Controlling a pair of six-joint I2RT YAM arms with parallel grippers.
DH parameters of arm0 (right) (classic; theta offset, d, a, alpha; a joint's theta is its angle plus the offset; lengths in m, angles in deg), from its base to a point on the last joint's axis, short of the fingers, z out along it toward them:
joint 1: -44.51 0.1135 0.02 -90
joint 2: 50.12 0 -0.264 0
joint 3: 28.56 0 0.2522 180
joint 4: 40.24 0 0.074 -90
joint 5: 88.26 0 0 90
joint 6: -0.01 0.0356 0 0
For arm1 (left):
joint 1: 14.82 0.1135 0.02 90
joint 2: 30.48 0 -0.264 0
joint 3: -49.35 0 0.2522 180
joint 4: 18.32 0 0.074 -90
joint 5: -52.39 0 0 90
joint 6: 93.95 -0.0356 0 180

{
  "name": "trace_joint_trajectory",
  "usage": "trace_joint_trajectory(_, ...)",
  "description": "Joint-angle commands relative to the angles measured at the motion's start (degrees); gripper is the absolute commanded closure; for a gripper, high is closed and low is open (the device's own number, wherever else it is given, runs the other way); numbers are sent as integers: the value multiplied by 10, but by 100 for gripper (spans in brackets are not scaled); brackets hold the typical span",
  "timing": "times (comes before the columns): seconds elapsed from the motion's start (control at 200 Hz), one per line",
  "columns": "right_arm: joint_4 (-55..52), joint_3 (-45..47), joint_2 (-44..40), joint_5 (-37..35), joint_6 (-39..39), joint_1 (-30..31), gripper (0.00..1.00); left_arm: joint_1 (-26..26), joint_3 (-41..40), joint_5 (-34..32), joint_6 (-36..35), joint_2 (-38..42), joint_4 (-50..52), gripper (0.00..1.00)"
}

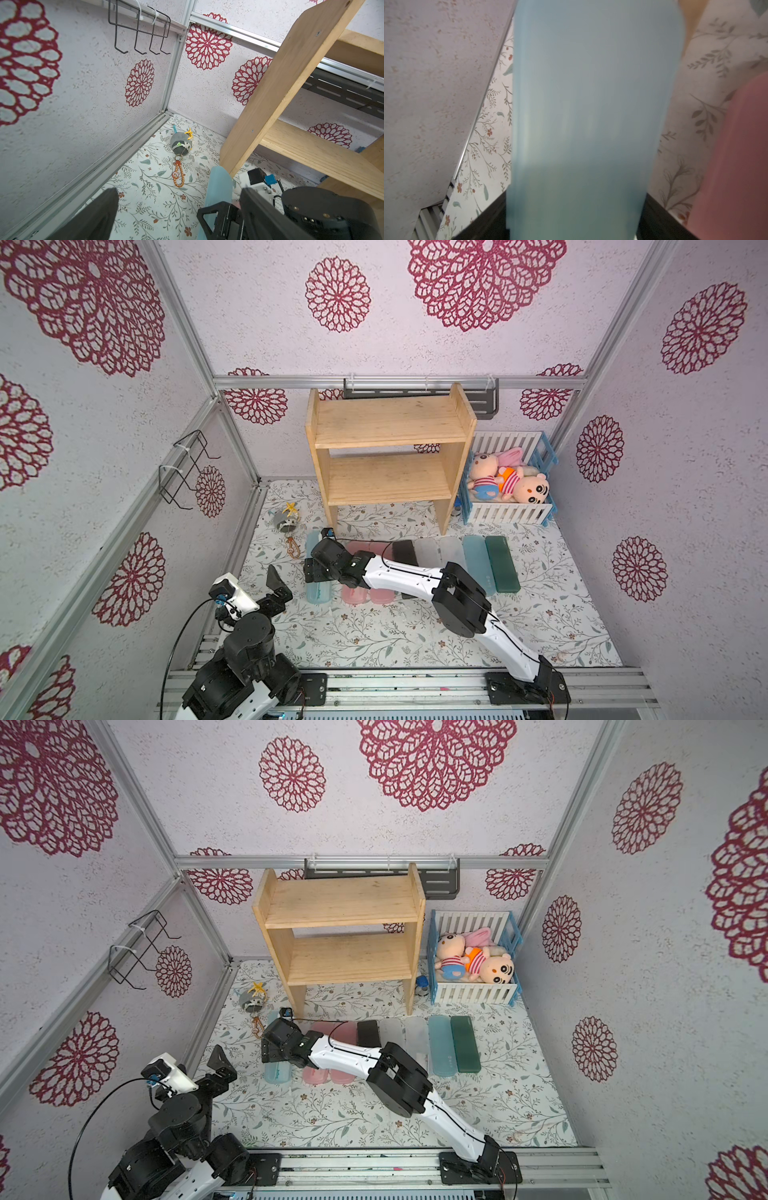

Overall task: Remove the pencil cases from the shelf
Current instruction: Place the pencil case at the center of the board.

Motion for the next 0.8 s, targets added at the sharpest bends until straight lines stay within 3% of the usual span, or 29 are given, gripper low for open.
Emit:
trace_joint_trajectory(0.0, -10, -15, -4, -19, 11, -5, 11, -5, -8, -1, -5, 6, -6, 3)
trace_joint_trajectory(0.41, 34, 58, -60, -47, -11, -7, 1, -5, -18, -3, -27, -14, -50, 3)
trace_joint_trajectory(0.67, 88, 128, -210, -118, -118, 23, 1, -3, -49, -1, -111, -83, -190, 3)
trace_joint_trajectory(0.795, 118, 228, -317, -146, -159, 30, 1, 16, -78, 25, -172, -141, -296, 3)
